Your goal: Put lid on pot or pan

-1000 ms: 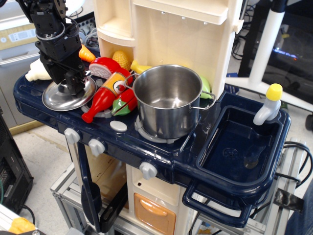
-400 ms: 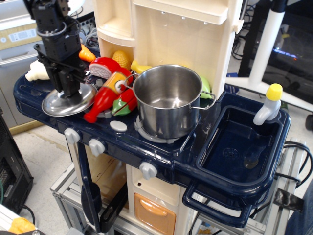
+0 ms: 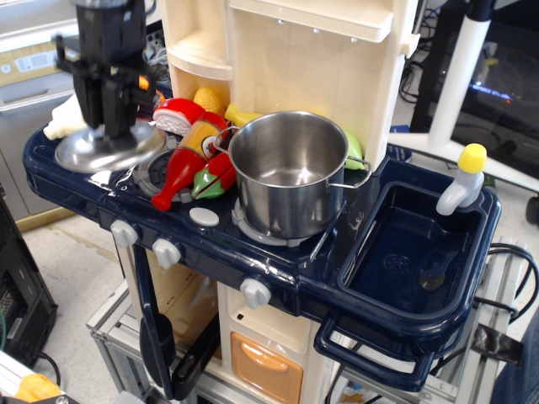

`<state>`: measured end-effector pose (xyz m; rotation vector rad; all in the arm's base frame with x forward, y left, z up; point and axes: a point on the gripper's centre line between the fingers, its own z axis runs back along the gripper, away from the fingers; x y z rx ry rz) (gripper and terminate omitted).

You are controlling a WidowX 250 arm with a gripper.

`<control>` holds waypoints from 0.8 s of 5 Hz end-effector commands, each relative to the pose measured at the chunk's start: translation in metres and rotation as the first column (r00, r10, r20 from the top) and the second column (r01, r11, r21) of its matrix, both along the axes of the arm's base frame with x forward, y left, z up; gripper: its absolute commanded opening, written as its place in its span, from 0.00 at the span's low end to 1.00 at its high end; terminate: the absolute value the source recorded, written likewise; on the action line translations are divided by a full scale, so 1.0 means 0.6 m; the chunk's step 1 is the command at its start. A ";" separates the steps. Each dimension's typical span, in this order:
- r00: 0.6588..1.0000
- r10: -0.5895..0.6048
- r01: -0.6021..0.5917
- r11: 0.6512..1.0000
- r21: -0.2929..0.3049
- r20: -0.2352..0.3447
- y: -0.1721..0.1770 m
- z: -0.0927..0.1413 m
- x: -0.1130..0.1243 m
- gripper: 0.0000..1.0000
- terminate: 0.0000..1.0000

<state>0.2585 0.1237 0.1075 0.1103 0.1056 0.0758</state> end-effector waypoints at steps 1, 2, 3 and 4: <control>0.985 0.038 -0.052 0.996 0.079 0.168 -0.123 0.092 0.012 0.00 0.00; 0.976 -0.044 0.023 0.995 0.101 0.214 -0.178 0.095 0.023 0.00 0.00; 0.970 -0.100 0.081 0.992 0.093 0.222 -0.192 0.071 0.044 0.00 0.00; 0.965 -0.108 0.099 0.994 0.051 0.238 -0.197 0.055 0.061 0.00 0.00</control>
